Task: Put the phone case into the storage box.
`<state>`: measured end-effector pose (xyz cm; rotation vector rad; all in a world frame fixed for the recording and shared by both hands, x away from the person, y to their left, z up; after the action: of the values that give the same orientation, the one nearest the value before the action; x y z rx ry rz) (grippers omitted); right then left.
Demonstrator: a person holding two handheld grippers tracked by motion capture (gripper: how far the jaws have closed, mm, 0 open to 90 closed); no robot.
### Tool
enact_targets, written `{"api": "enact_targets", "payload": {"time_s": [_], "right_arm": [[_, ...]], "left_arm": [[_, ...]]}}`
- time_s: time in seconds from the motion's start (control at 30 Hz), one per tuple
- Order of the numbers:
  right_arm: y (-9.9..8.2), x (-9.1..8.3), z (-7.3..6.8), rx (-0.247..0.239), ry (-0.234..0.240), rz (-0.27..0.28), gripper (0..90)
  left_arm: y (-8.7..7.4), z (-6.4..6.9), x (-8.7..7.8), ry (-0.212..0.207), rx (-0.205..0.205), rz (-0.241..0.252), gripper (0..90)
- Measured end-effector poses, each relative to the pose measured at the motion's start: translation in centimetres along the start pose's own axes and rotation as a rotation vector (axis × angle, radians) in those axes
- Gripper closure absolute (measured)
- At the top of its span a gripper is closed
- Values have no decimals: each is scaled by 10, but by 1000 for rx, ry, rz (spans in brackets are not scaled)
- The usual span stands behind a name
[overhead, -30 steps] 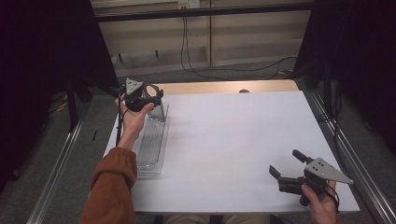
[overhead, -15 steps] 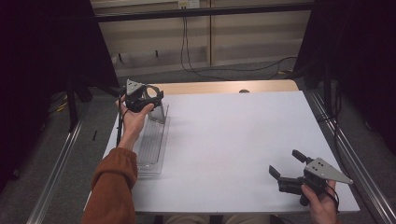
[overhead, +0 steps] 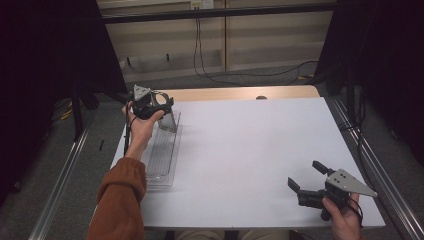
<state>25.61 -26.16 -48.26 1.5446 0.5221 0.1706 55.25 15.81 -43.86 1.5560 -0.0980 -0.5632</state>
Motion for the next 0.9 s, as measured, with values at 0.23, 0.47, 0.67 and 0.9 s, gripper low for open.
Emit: {"api": "enact_targets", "payload": {"time_s": [0.23,0.47,0.67,0.9], "right_arm": [[-1,0,-1,4,7,-5,0],[-1,0,-2,3,12,-6,0],[-1,0,-2,7,14,-8,0],[-1,0,-2,6,15,-6,0]], "left_arm": [[0,-2,4,40,-11,-17,50],[1,5,11,54,14,-14,50],[-1,7,18,78,11,-24,52],[1,8,25,88,20,-22,54]]}}
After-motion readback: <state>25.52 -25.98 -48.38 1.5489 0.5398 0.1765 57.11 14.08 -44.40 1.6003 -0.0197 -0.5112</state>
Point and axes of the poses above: each handheld gripper's, and its own axes: x roughly forward along the jaws, y roughly out of its top, z roughly to its right, the point moved 8 cm from there along x, roughly forward along the jaws, and after that the axes turned 2 degrees about z, right-handed, at the moved point
